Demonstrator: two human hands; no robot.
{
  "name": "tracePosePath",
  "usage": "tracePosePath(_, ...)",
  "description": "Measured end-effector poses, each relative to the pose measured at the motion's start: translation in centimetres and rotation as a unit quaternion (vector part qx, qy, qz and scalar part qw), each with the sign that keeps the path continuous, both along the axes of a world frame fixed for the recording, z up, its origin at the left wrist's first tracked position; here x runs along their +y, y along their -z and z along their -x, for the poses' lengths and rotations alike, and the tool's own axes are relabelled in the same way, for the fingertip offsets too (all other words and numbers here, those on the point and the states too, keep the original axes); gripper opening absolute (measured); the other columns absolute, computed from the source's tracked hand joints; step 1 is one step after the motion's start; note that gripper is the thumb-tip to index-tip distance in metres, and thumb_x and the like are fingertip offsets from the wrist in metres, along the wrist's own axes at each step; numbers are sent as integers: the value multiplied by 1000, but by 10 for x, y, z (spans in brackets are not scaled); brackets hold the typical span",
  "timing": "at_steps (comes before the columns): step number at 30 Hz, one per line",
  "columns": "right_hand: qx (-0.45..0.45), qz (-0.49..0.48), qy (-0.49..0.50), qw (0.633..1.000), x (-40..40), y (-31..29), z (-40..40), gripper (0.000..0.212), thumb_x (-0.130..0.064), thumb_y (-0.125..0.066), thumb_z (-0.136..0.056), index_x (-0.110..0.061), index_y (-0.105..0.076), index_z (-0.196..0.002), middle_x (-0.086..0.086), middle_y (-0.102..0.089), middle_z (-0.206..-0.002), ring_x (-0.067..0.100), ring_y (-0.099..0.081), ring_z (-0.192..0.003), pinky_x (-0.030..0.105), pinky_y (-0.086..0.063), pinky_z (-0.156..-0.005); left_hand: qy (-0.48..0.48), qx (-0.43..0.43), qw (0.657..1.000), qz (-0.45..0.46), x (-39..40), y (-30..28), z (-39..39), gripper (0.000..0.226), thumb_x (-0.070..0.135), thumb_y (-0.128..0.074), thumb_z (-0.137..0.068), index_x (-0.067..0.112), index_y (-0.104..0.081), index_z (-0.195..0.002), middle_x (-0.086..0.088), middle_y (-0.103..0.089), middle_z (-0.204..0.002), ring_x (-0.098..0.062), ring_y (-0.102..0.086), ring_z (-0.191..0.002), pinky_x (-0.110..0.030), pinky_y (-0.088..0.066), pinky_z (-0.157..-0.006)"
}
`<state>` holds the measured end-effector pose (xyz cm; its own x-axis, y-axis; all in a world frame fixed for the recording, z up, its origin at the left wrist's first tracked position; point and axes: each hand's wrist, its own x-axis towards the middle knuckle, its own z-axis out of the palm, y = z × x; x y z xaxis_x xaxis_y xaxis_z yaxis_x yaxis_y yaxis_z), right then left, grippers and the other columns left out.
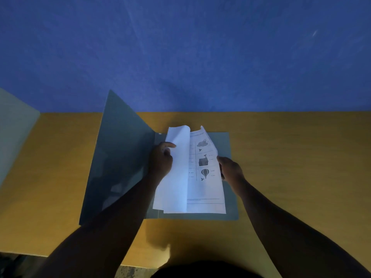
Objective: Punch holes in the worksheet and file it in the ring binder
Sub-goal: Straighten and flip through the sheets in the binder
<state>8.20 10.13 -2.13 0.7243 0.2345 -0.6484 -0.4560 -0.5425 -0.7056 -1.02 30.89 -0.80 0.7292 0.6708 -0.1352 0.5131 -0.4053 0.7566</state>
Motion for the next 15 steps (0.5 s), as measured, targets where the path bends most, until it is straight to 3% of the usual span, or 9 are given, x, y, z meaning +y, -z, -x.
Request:
tracePosePath(3,43,-65,43,996,3,-5,1,29,-37,-51,-97,-20,-65,-78,2,-67,-75,17,-63,-63,25,-47,-56,19,18,1000,-1,-9,4,-4,47,-12,-39,-87,17,-74,-97,-14,-71,-102,-30,-66,-76,-25,-50,-56)
tracePosePath(5,61,-91,50,993,6,-7,2,25,-38,-55,-95,-18,-71,-92,2,-73,-87,21,-70,-76,31,-56,-66,26,20,999,14,-17,4,-7,46,-11,-39,-87,11,-77,-102,-14,-72,-96,-19,-62,-62,-11,-39,-46)
tracePosePath(7,63,-100,35,992,8,-8,2,30,-42,-57,-93,-18,-71,-102,5,-74,-98,24,-71,-87,36,-58,-78,25,5,999,34,-24,4,-11,36,-4,-47,-90,9,-77,-104,-10,-74,-99,-12,-67,-71,-4,-41,-53)
tracePosePath(10,57,-118,8,991,10,-12,4,25,-38,-52,-97,-21,-70,-91,2,-72,-91,20,-67,-82,35,-51,-80,28,-19,997,64,-31,4,-17,19,21,-64,-92,11,-78,-102,0,-76,-102,-5,-68,-93,-3,-43,-73)
tracePosePath(15,52,-136,3,989,17,-18,7,24,-32,-50,-99,-26,-66,-83,-5,-69,-82,15,-64,-73,35,-48,-82,20,-21,995,92,-40,4,-22,48,64,-67,-74,23,-80,-95,13,-76,-95,0,-68,-92,-20,-52,-81)
